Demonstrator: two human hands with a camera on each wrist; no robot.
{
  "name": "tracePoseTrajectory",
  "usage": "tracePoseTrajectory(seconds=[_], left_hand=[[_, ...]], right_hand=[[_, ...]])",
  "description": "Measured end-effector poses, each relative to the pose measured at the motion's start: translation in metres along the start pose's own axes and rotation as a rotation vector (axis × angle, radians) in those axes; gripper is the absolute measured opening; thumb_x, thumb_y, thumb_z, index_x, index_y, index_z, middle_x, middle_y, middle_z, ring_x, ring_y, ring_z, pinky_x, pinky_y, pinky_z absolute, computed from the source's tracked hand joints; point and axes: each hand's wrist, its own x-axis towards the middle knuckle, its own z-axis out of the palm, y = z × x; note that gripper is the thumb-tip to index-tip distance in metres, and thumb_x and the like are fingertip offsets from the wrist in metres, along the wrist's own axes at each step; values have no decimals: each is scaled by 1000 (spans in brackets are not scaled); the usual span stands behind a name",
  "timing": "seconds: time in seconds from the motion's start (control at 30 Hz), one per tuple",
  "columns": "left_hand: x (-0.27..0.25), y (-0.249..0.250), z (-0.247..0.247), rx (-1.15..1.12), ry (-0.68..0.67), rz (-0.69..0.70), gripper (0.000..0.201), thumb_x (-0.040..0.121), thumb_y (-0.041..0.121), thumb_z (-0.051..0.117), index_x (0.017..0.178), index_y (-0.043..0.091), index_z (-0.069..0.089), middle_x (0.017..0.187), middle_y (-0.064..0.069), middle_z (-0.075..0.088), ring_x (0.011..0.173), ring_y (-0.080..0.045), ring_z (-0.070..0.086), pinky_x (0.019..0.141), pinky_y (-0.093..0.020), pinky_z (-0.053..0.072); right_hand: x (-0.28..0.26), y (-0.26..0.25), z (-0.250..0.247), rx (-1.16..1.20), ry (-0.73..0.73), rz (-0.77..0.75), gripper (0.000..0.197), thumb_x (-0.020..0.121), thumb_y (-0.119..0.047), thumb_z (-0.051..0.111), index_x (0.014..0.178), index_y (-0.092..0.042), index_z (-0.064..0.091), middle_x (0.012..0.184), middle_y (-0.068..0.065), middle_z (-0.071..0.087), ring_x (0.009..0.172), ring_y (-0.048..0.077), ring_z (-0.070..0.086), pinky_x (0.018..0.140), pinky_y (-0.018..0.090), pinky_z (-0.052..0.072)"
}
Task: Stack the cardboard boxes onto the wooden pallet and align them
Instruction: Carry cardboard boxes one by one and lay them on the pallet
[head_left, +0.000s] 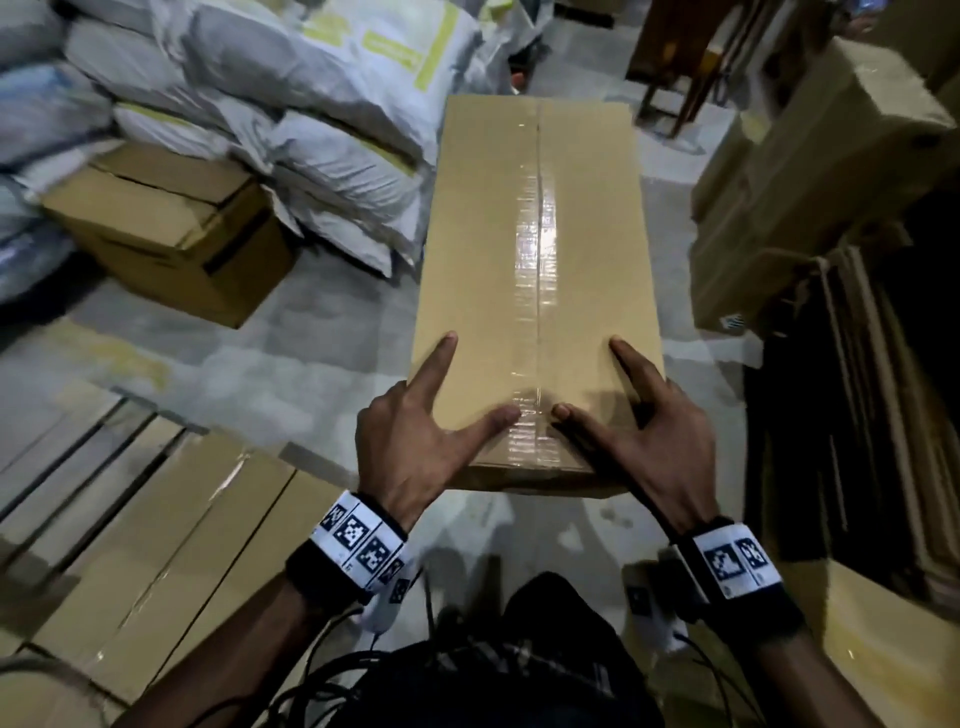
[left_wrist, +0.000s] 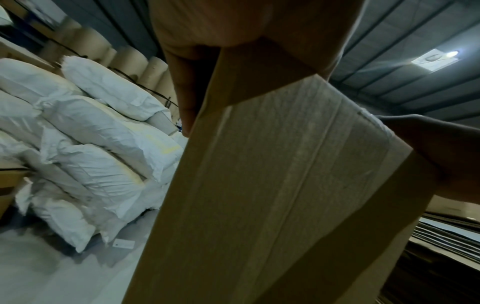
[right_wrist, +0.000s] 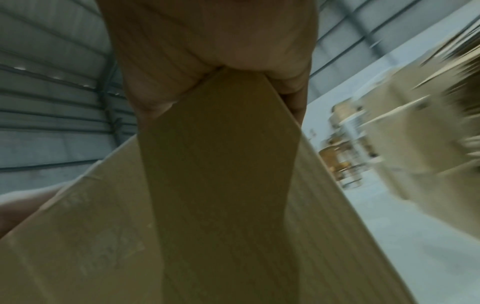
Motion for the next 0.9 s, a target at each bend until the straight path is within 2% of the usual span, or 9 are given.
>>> tracePoseTrajectory(seconds=[0.13,0.27,0.37,0.47,0.6,0.7,0.8,0.9], left_hand=[[73,-9,14,51,59,-83,105,67,102,48,157,52,29,110,-6,76,99,-24,70,93,-40,55],[157,-18,29,79,120,-181,105,66,102,50,156,52,30,112,-5,75,100,-25,70,93,-42,55],[218,-20,41,124,154,-254,108,66,104,44,158,50,26,114,-7,74,105,-28,68,96,-44,53],[281,-16,47,193,200,-330,111,68,102,40,161,46,19,117,-10,72,110,-31,66,96,-41,50],[360,-9,47,213,263,-419,109,72,99,45,162,44,17,121,-12,72,112,-34,66,96,-42,51],[399,-17,45,219,343,-497,108,72,98,51,161,43,23,119,-13,73,110,-33,68,96,-43,53],[429,-30,40,189,396,-581,106,72,97,54,160,45,25,120,-14,72,112,-35,67,98,-43,52],[456,-50,30,220,450,-659,104,72,94,56,159,45,28,119,-14,73,109,-37,68,93,-42,52]], right_hand=[[94,-9,27,30,-69,-66,98,63,-95,62,150,-57,36,128,1,68,110,21,66,100,43,54],[201,-18,61,46,-137,-151,101,60,-97,61,149,-57,37,126,3,68,104,22,67,96,40,54],[279,-24,88,29,-197,-217,102,61,-95,62,151,-57,34,133,4,66,112,26,65,96,37,50],[361,-33,110,81,-244,-288,101,61,-93,64,151,-54,38,127,3,67,111,24,64,94,34,49],[464,-60,136,95,-313,-401,104,59,-98,59,150,-53,39,132,3,66,118,25,63,100,39,52],[519,-84,160,77,-330,-508,105,60,-100,55,151,-48,43,131,2,67,116,25,65,96,37,51],[560,-113,187,141,-395,-559,102,60,-97,61,149,-47,47,131,-2,66,119,20,64,101,38,52],[594,-143,221,164,-481,-618,102,60,-94,67,149,-49,45,133,-3,66,124,17,61,105,38,50]])
